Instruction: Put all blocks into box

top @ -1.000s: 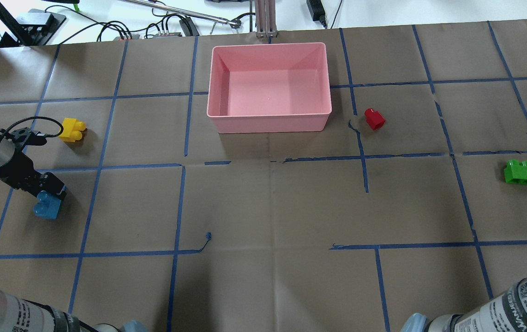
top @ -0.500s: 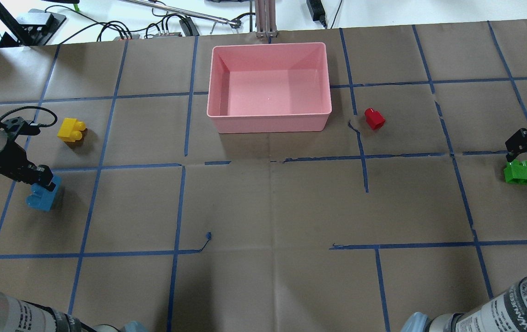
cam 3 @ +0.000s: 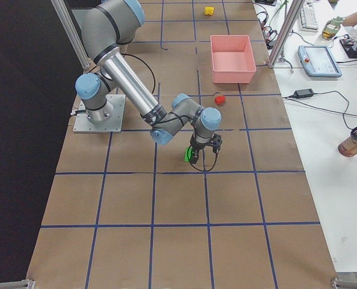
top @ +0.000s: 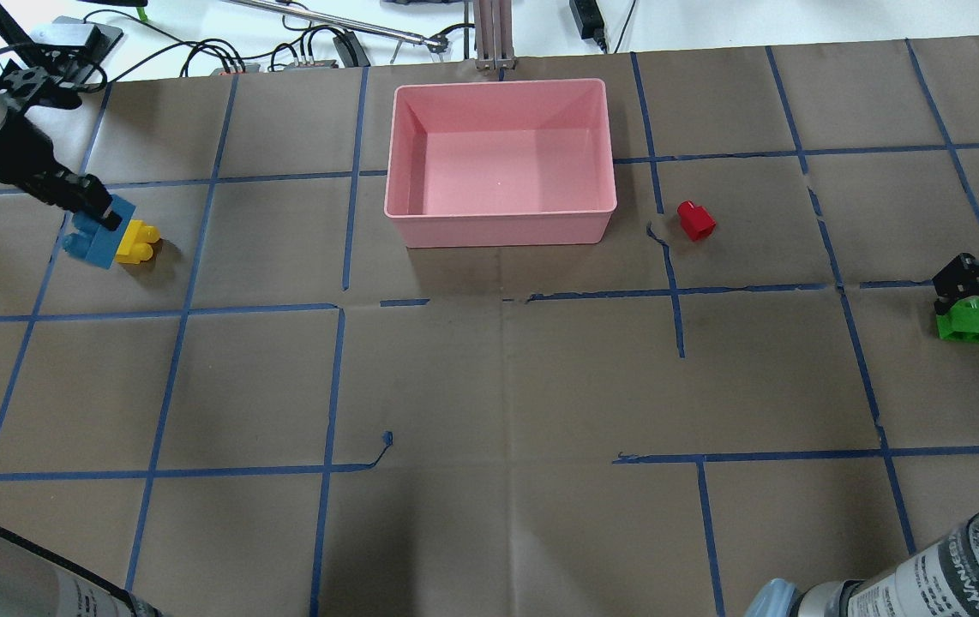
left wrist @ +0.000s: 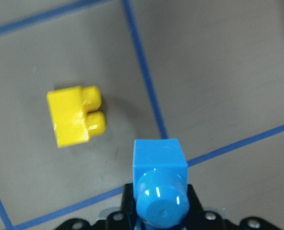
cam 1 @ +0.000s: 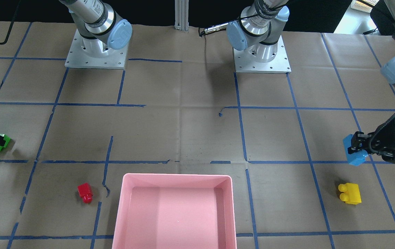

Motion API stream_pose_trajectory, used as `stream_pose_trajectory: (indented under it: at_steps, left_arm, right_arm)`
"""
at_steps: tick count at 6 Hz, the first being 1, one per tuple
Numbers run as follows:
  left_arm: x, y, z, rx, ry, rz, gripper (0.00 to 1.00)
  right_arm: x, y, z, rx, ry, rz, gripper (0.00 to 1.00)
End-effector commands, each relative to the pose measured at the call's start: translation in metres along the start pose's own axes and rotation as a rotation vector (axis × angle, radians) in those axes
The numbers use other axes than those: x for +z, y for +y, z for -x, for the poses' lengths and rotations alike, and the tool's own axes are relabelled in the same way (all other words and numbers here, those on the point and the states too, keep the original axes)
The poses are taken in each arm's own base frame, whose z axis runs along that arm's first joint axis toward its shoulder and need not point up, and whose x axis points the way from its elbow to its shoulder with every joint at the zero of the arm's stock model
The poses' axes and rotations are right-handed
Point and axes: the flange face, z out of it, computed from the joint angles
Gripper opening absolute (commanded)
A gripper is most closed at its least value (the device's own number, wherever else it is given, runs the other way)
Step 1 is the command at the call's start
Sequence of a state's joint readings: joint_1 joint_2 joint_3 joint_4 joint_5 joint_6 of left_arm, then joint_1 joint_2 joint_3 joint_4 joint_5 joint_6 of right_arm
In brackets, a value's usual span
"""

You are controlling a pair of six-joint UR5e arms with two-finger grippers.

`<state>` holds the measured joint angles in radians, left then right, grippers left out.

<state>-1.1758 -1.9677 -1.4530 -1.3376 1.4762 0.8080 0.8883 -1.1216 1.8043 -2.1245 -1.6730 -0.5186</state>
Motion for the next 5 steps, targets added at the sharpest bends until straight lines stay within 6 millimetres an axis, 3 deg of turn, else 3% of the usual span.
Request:
stream_pose_trajectory:
  at_steps: [1,3,4,5]
  left_arm:
    - [0.014,-0.111,-0.123,0.274,-0.096,-0.122,0.0]
    - [0.054,-0.183,-0.238,0.443,-0.097,-0.15,0.0]
    - [0.056,-0.204,-0.283,0.488,-0.061,-0.179,0.0]
    - [0.064,-0.21,-0.333,0.544,-0.046,-0.163,0.0]
  right_arm:
    - [-0.001,0.0,-0.001,0.002,0.014,-0.006,0.81]
    - [0.0,-0.001,-0.001,0.015,0.012,-0.005,0.48]
    - [-0.002,-0.002,-0.002,0.016,0.015,-0.009,0.41]
    - [-0.01,-0.002,-0.003,0.019,0.021,-0.021,0.41]
